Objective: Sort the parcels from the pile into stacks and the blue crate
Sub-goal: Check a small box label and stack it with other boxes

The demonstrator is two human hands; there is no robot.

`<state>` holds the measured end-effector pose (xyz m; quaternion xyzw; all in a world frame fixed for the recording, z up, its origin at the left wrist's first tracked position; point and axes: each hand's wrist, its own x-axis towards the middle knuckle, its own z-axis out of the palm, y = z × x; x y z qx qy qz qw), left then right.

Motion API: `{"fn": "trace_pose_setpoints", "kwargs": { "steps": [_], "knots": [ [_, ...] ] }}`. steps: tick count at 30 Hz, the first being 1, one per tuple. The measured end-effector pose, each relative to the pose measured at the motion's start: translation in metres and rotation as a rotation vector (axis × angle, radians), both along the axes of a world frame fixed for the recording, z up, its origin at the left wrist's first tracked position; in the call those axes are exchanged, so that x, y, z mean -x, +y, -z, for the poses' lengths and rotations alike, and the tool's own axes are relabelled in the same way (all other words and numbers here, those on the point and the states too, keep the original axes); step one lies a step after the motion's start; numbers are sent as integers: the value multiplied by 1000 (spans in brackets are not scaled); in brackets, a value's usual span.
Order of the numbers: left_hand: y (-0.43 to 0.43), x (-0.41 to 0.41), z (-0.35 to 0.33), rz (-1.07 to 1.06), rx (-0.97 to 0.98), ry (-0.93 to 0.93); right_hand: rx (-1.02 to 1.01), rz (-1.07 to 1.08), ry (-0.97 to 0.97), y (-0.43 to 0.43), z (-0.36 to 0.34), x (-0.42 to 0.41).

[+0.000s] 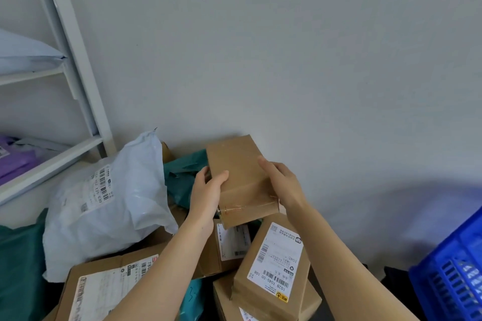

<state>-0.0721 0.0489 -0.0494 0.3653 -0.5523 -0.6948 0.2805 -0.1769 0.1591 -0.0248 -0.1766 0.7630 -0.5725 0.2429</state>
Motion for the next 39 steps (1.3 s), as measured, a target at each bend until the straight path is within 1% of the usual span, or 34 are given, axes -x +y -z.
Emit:
{"fn": "trace_pose_setpoints", "kwargs": {
  "steps": [2, 3, 6, 9, 11, 15, 18, 21, 24, 27, 29, 34, 39],
  "knots": [
    [5, 0, -7, 14, 33, 38, 85, 12, -163, 10, -6, 0],
    [7, 0, -10, 22, 46, 55, 120, 17, -211, 16, -9, -1],
    [19, 2, -19, 68, 64, 96, 134, 53, -223, 34, -8, -2],
    [35, 5, -26, 166, 55, 113, 241, 47, -418, 55, -8, -3],
    [44, 6, -28, 215, 67, 107, 287, 38, -463, 71, -7, -2],
    [51, 11, -29, 301, -35, 78, 291, 48, -401, 93, -5, -1],
    [62, 13, -35, 443, -97, 8, 336, 48, -360, 108, -4, -3],
    [71, 14, -33, 487, -95, -11, 335, 22, -288, 119, -5, -7],
    [82, 16, -31, 473, -83, 46, 288, -3, -196, 126, -5, -9],
    [90, 18, -30, 473, -17, 99, 295, 0, -164, 129, -8, -12],
    [93, 19, -28, 493, 16, 124, 313, 16, -149, 132, -9, -12],
    [97, 18, -28, 528, 22, 164, 334, 68, -148, 135, -7, -12],
    [94, 19, -27, 504, 65, 150, 307, 119, -176, 137, -8, -9]
  ]
}}
